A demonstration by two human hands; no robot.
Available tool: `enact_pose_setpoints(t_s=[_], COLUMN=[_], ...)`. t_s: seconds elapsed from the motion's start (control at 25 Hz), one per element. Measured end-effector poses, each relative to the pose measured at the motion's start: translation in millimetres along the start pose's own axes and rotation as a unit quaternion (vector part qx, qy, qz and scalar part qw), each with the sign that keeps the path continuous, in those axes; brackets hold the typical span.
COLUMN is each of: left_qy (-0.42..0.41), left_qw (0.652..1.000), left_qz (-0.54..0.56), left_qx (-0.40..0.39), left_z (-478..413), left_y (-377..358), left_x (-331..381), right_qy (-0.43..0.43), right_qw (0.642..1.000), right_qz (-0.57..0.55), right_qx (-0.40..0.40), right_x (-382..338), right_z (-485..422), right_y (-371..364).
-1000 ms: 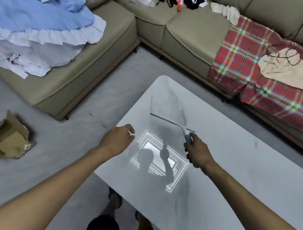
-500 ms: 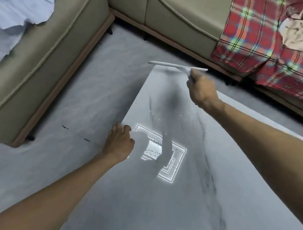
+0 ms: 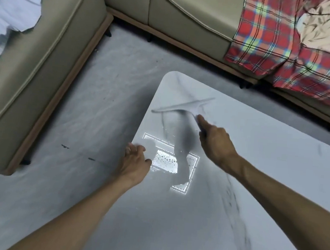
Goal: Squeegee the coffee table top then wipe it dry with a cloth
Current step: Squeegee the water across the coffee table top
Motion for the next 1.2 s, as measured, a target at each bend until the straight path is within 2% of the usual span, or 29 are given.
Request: enact_pose_setpoints(t_s=[0.24, 0.44, 0.52, 0.64, 0.84, 1.04, 1.12, 1.2], left_qy=[0.013, 0.02, 0.026, 0.029, 0.031, 0.036, 0.032, 0.028], left_qw=[1.0, 0.999, 0.998, 0.999, 0.998, 0.998, 0.998, 0.998], left_qz=[0.013, 0.012, 0.019, 0.017, 0.017, 0.022, 0.023, 0.025], left_qx=[-0.016, -0.043, -0.045, -0.039, -0.043, -0.048, -0.048, -0.048], left_z=[2, -4, -5, -5, -6, -2, -1, -1], left_y=[2, -2, -3, -4, -7, -6, -6, -7], left_x=[3, -2, -4, -5, -4, -1, -2, -4], right_qy=[-0.032, -0.053, -0.072, -0.107, -0.098, -0.11, -0.108, -0.091], right_qw=[0.996, 0.998, 0.996, 0.987, 0.995, 0.991, 0.993, 0.996], right_qz=[0.01, 0.014, -0.021, -0.106, -0.029, -0.027, -0.023, -0.021], right_qx=[-0.077, 0.036, 0.057, 0.047, 0.01, -0.067, -0.048, 0.008], right_x=[28, 35, 40, 56, 67, 90, 90, 81], right_z=[70, 22, -2, -12, 33, 97, 96, 72], right_y=[-15, 61, 81, 71, 16, -21, -6, 27])
Point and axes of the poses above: each hand's wrist, its own z-axis away from the middle knuckle, its own y-axis out of the back of the hand, x = y × z, the point moved 10 cm from there along -z, towards the middle knuckle, and after that the axes turned 14 degrees about -x, right-handed, at the moved point
